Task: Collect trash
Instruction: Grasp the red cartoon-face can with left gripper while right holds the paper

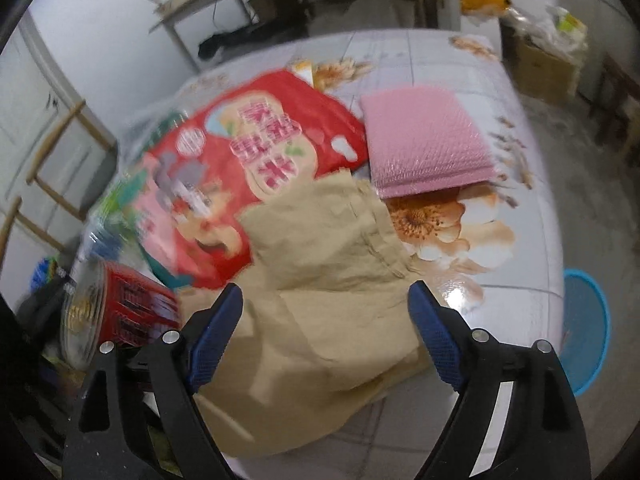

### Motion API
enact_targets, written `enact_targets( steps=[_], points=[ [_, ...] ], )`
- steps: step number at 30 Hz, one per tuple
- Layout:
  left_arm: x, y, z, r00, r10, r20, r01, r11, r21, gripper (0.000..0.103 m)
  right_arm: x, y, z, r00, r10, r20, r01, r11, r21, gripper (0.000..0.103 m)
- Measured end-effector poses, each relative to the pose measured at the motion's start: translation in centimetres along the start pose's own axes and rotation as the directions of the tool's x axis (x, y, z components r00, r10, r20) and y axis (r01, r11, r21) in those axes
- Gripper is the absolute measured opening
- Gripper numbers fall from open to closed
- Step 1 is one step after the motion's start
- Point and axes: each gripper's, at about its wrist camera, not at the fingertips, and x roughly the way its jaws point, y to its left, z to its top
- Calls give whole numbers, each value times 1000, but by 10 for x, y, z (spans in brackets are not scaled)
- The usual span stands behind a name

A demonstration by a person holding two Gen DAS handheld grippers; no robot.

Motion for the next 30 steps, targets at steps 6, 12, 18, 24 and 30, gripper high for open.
enact_targets(
  steps=[6,12,18,24,30],
  points=[
    [1,0,-2,1000,-2,0,2,1000,-6,64,9,28,-13,989,-145,15,144,960,-240,81],
    [0,-2,-2,1000,2,0,-2,1000,4,64,0,20,-20,989,-145,41,150,972,-180,56],
    [3,-3,1,1000,-1,-12,1,1000,1,64,-5,13,-21,980,-187,64,193,975,-114,32],
    [9,-5,4,1000,5,-19,-5,1000,-24,65,-7,5,-22,975,-206,80,207,978,-6,12],
    [8,-4,2,1000,14,-10,-14,999,-30,65,-11,-9,-24,982,-168,90,157,980,122,7]
  ],
)
